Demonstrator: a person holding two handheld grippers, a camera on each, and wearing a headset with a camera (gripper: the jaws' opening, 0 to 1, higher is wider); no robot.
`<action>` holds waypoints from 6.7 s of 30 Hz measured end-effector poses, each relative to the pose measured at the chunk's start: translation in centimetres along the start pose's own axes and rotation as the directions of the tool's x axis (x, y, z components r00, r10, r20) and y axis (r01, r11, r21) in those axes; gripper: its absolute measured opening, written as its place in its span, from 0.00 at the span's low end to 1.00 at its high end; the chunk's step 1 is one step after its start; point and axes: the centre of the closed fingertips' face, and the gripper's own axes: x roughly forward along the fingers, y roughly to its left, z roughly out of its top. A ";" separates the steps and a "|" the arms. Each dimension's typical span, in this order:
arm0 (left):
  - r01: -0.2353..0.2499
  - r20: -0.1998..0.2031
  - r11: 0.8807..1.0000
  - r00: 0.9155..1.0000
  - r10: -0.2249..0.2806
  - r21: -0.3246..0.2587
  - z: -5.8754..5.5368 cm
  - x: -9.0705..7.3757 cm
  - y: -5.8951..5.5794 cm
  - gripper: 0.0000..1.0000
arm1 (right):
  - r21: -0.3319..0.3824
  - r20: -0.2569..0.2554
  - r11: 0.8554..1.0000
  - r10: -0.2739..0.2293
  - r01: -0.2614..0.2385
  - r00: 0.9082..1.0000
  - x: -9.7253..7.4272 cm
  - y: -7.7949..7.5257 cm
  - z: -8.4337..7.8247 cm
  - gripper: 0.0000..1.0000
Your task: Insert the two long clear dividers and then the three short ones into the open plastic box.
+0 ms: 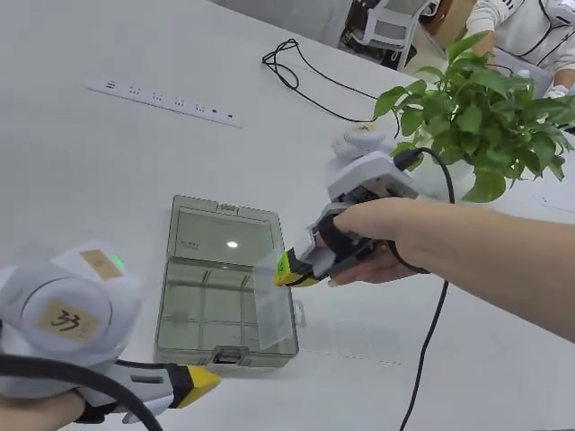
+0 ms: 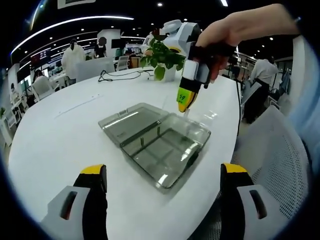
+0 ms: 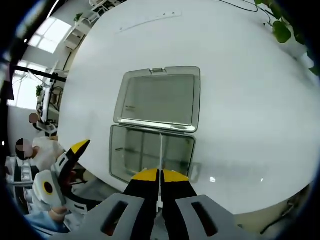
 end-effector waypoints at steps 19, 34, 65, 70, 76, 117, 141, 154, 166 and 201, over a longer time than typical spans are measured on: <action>0.001 -0.005 1.000 1.000 -0.002 -0.016 -0.5 0.1 0.3 0.95 | -0.015 -0.021 0.999 -0.040 0.040 0.999 1.0 0.8 -2.1 0.02; -0.002 -0.010 1.000 1.000 0.002 -0.023 -0.9 0.1 0.6 0.94 | 0.004 -0.030 1.000 -0.025 0.025 0.999 1.5 0.6 -1.2 0.02; 0.009 -0.026 1.000 1.000 -0.010 -0.022 -1.5 0.5 0.1 0.92 | 0.036 -0.061 0.999 -0.026 0.028 0.998 1.9 0.4 -0.8 0.02; 0.009 -0.027 1.000 1.000 -0.010 -0.028 -1.7 0.4 0.1 0.92 | 0.041 -0.060 0.999 -0.023 0.026 0.998 2.0 0.5 -0.9 0.02; 0.005 -0.024 1.000 1.000 -0.006 -0.027 -1.6 0.4 0.2 0.92 | 0.035 -0.058 0.999 -0.028 0.030 0.998 2.1 0.7 -1.0 0.02; -0.001 -0.029 0.999 1.000 0.000 -0.047 -2.0 0.3 0.5 0.92 | -0.064 -0.064 0.995 -0.082 0.077 0.995 3.9 1.7 -2.0 0.03; -0.014 -0.032 0.999 0.999 0.013 -0.036 -1.8 -0.1 0.6 0.92 | -0.117 0.027 0.992 0.044 -0.041 0.999 3.9 2.7 -0.6 0.51; -0.025 -0.031 0.999 0.999 0.024 -0.032 -1.5 -0.6 0.6 0.93 | -0.171 0.107 0.982 0.098 -0.079 0.989 3.3 3.6 -0.1 0.78; -0.042 -0.029 0.999 0.999 0.041 -0.031 -1.2 -1.1 0.8 0.93 | -0.203 0.187 0.971 0.167 -0.128 0.968 2.0 4.6 0.5 0.95; -0.146 -0.053 0.966 0.989 0.138 -0.214 -2.5 -2.9 6.7 0.91 | -0.511 0.491 0.856 0.362 -0.074 0.792 -4.8 2.8 -2.7 1.00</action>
